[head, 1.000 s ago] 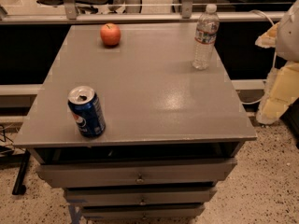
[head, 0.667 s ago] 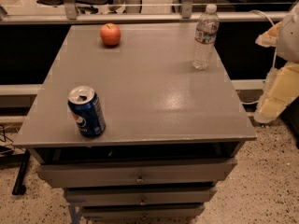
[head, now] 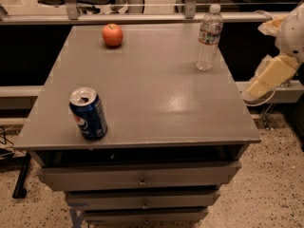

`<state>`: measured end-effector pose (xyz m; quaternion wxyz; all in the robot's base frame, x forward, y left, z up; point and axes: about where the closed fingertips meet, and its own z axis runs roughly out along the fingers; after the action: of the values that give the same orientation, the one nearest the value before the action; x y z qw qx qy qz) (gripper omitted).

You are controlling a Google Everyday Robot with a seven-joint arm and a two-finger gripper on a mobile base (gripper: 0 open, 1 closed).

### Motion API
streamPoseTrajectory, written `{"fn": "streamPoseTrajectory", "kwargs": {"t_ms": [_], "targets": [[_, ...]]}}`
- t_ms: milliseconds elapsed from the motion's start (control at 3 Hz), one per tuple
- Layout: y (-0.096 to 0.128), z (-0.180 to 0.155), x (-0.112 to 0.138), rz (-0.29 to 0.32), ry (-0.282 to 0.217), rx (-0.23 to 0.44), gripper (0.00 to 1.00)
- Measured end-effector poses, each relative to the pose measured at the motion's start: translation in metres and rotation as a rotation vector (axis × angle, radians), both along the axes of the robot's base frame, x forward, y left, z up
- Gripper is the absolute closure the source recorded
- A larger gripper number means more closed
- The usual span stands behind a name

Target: Move water bottle near apple

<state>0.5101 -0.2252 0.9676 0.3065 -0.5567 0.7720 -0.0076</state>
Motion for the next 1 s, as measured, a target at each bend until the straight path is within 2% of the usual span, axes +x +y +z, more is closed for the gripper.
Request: {"fn": "streamPoseTrajectory", "kwargs": {"t_ms": [333,667,1000], "targets": [[-0.008,-0.003,0.059,-0.046,-0.079,0.155,0.0],[-0.007,-0.008,0.112,-0.079,-0.118,0.326,0.0],[0.006,-0.008,0.157,-0.083,-0.138,0.487,0.0]]}}
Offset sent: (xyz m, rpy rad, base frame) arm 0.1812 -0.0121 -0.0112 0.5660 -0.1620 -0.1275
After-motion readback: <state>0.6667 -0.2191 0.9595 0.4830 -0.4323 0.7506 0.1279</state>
